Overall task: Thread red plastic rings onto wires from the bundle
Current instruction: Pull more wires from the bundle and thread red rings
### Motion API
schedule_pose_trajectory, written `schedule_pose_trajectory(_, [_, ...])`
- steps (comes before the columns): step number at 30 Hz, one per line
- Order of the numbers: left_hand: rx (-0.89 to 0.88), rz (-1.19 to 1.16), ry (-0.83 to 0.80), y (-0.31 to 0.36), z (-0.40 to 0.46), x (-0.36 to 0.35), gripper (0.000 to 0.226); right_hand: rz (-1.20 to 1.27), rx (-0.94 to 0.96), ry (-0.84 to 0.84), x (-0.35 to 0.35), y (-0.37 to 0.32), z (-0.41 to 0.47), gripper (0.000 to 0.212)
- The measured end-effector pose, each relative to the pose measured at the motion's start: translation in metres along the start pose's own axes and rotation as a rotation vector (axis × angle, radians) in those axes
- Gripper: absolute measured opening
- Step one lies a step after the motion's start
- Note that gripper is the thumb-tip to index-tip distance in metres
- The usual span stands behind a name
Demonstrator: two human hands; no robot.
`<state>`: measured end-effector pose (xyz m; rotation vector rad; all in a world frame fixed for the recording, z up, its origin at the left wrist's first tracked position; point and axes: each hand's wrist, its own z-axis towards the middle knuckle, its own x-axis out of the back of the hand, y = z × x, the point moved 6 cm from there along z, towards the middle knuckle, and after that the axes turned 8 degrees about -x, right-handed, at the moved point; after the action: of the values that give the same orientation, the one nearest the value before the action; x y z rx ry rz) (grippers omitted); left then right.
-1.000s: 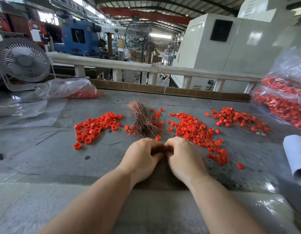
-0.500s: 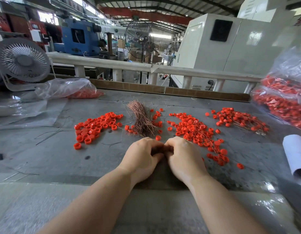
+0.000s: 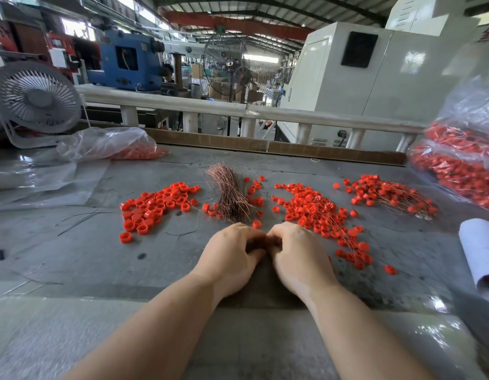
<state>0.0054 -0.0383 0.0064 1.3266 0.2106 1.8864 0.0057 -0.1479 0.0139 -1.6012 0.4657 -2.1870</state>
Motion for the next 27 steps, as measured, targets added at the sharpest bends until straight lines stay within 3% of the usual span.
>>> schedule_pose_trajectory(12, [-0.011, 0.019, 0.004, -0.001, 0.0, -0.001, 0.027, 0.004, -0.001, 0.008, -0.002, 0.002, 0.001, 0.02])
schedule_pose_trajectory(19, [0.016, 0.055, 0.038, -0.007, 0.001, 0.0, 0.034, -0.013, 0.087, 0.064, -0.003, -0.001, 0.005, 0.032])
schedule_pose_trajectory(27, [0.002, 0.033, 0.034, -0.004, 0.001, 0.0, 0.024, -0.144, 0.144, -0.127, -0.022, -0.007, 0.011, 0.055])
